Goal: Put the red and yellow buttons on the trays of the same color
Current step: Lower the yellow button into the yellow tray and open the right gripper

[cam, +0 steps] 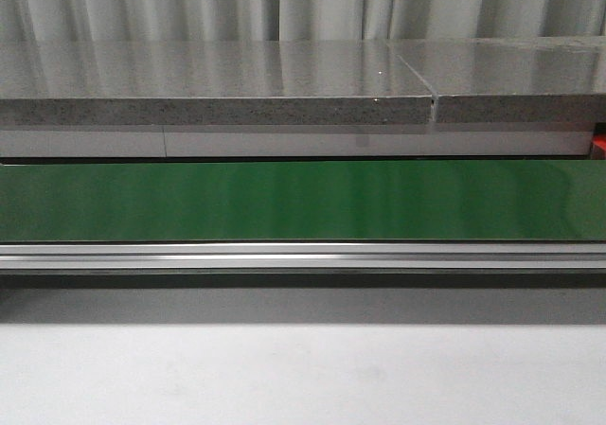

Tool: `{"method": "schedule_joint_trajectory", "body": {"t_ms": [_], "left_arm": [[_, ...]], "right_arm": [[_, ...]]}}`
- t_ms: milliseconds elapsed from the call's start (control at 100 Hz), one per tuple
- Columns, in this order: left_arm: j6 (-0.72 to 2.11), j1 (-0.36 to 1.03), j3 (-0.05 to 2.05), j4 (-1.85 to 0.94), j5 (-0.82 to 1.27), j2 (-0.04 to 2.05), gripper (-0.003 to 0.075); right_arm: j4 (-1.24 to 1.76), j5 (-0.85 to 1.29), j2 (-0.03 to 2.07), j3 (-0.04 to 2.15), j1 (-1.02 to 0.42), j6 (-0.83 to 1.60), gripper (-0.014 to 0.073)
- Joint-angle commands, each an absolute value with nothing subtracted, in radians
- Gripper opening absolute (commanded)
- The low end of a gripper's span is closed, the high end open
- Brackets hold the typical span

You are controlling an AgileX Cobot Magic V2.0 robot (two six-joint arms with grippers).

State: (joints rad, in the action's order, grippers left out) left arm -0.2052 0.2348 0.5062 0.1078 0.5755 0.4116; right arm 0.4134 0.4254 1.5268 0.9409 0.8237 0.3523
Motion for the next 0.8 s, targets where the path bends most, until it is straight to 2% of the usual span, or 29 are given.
{"method": "schedule_joint_trajectory", "body": {"t_ms": [0, 650, 720, 790], "left_arm": [[-0.204, 0.242, 0.53, 0.104, 0.508, 0.421, -0.0019], [-0.204, 0.242, 0.53, 0.104, 0.508, 0.421, -0.0019], [-0.204, 0.242, 0.53, 0.104, 0.508, 0.421, -0.0019], [-0.204, 0.242, 0.53, 0.104, 0.508, 0.421, -0.0019]], "right_arm": [[0.432, 0.366, 1.533, 0.966, 0.831, 0.355, 0.0098], [0.456, 0.314, 1.658, 0.966, 0.831, 0.355, 0.0106], [0.456, 0.315, 1.658, 0.966, 0.831, 0.355, 0.0153], [0.456, 0.316, 1.658, 0.966, 0.831, 0.355, 0.0246]]}}
